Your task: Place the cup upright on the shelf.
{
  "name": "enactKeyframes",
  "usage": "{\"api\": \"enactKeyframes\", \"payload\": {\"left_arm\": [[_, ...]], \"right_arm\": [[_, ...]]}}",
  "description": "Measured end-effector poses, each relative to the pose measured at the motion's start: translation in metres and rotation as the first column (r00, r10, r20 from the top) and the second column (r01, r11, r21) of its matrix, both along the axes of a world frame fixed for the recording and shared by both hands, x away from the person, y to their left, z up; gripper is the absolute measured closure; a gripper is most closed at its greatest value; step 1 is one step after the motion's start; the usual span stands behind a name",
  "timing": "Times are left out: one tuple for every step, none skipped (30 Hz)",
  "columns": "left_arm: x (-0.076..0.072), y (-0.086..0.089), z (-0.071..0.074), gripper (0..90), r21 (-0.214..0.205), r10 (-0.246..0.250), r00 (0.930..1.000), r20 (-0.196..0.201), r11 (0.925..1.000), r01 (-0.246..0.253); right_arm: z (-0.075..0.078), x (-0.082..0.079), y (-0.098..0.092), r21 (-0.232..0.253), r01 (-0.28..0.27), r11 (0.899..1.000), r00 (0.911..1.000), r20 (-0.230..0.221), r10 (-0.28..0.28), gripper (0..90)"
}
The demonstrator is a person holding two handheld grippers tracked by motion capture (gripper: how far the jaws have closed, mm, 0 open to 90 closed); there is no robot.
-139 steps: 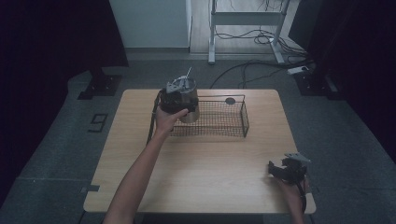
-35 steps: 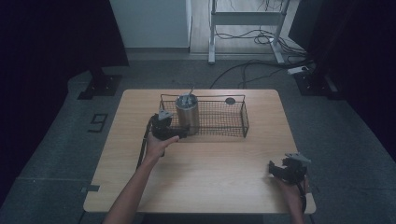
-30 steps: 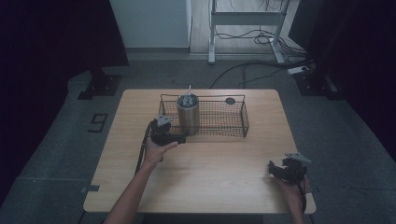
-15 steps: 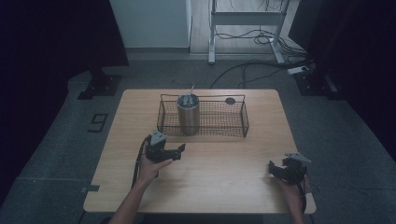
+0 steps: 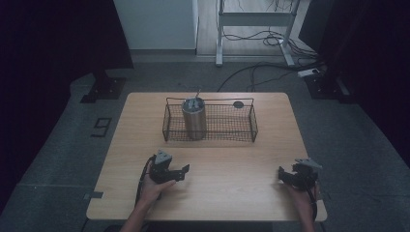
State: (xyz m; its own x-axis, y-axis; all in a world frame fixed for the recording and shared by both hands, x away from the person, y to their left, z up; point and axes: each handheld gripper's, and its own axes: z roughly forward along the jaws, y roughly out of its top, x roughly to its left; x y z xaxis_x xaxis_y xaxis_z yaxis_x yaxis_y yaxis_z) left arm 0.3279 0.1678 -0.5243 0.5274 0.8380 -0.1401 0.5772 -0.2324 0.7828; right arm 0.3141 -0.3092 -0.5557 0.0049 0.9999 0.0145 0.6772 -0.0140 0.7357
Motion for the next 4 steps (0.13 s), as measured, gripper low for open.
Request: {"api": "enactKeyframes", "payload": {"left_arm": [[-0.0008, 0.0000, -0.0002, 14.7, 0.006, 0.004, 1.0000, 0.004, 1.0000, -0.004], [-0.0014, 0.0002, -0.0004, 14.8, 0.004, 0.005, 1.0000, 0.005, 1.0000, -0.005], [-0.0020, 0.0002, -0.0007, 14.8, 0.002, 0.006, 1.0000, 0.005, 1.0000, -0.006], [-0.0026, 0.0005, -0.0010, 14.8, 0.008, 0.010, 0.9999, 0.007, 0.9999, -0.010]], "right_arm": [[0.0000, 0.0000, 0.0000, 0.000, 0.000, 1.000, 1.0000, 0.000, 0.000, 12.2], [0.0000, 0.0001, 0.0000, 0.000, 0.000, 1.000, 1.0000, 0.000, 0.000, 12.2], [0.0000, 0.0002, -0.0001, 0.000, 0.000, 1.000, 1.0000, 0.000, 0.000, 12.2], [0.0000, 0.0002, -0.0001, 0.000, 0.000, 1.000, 1.0000, 0.000, 0.000, 12.2]]}}
